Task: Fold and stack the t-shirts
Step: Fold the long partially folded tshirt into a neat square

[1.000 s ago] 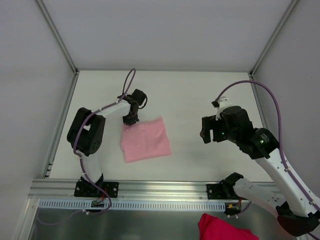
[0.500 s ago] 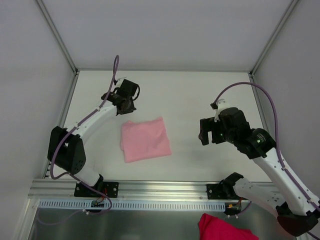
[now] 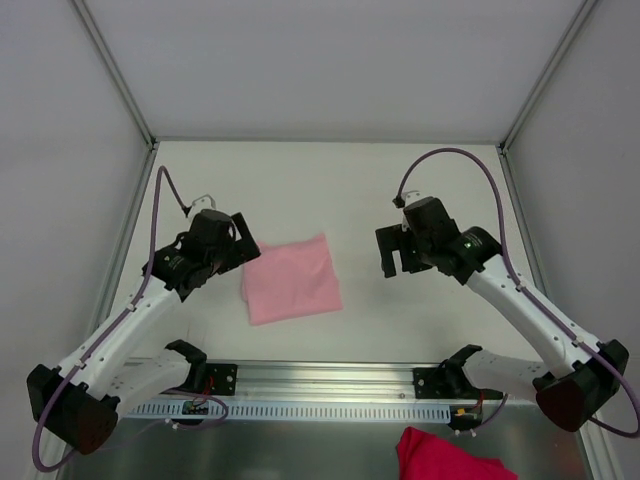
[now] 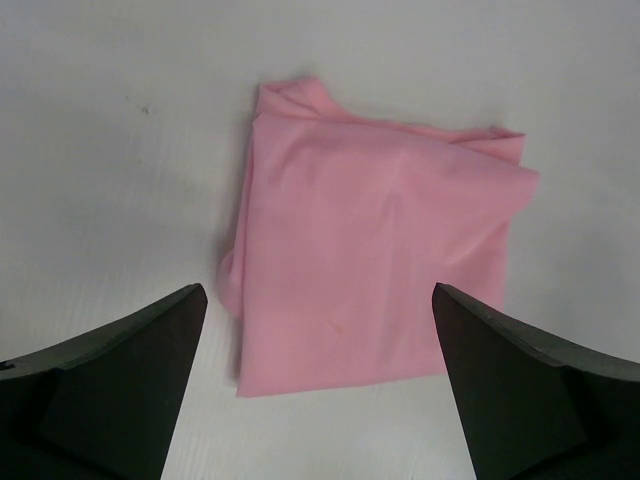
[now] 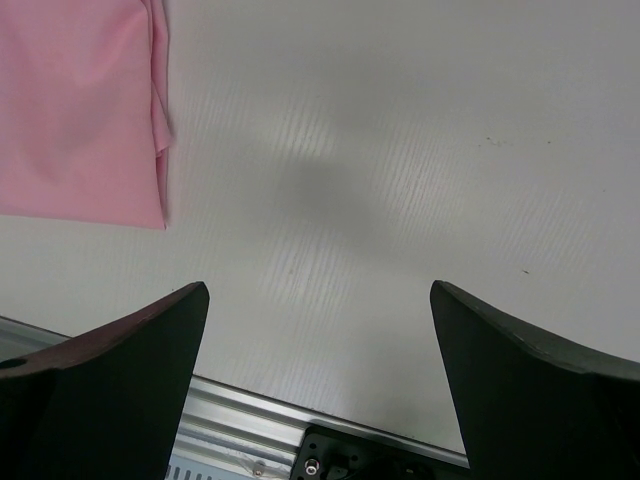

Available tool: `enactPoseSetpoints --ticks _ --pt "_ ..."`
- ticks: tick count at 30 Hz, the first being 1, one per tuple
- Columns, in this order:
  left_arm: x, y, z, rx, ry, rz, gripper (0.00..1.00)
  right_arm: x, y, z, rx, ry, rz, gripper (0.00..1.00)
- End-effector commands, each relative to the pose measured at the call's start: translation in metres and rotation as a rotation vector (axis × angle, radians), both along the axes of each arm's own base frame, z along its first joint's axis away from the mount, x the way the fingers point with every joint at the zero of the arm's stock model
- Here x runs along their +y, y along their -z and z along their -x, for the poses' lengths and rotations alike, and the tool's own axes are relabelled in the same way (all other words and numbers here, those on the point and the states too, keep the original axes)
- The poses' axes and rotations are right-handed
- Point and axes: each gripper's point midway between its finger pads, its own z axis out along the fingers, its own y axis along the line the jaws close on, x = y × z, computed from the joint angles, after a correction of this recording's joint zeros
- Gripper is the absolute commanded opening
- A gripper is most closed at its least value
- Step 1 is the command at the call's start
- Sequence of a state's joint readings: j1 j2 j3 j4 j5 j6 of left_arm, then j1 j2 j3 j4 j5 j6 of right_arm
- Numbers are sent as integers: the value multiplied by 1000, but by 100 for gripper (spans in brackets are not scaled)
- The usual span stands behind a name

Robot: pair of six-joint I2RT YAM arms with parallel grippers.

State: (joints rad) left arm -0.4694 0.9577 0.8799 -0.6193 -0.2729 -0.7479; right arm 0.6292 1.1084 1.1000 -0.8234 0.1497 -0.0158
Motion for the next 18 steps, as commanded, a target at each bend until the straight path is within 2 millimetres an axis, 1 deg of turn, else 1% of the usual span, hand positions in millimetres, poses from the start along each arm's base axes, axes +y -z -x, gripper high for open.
enactPoseSetpoints --ticks 1,2,3,4,7,12,13,17,18 --pt "4 25 25 79 -42 56 99 11 -17 -17 -65 8 -35 100" --pt "9 27 29 81 -79 60 99 9 -17 -19 -73 23 -26 100" --pt "21 26 36 68 -116 36 99 6 -17 -20 -79 34 -25 100" --pt "26 27 41 70 -132 26 99 4 -17 -19 -82 39 -20 100" --pt "36 23 45 60 -150 -8 99 -1 -16 -18 -73 46 -4 100" --pt "39 32 44 74 -166 -22 99 -8 -17 -19 -70 53 8 100" --pt "38 37 44 80 -163 -19 99 -9 -17 -19 -70 53 9 100" --pt "46 42 47 92 -202 -20 99 -16 -18 -18 -71 62 23 100" --pt "49 46 48 98 -214 -22 99 -19 -19 -18 -74 73 22 100"
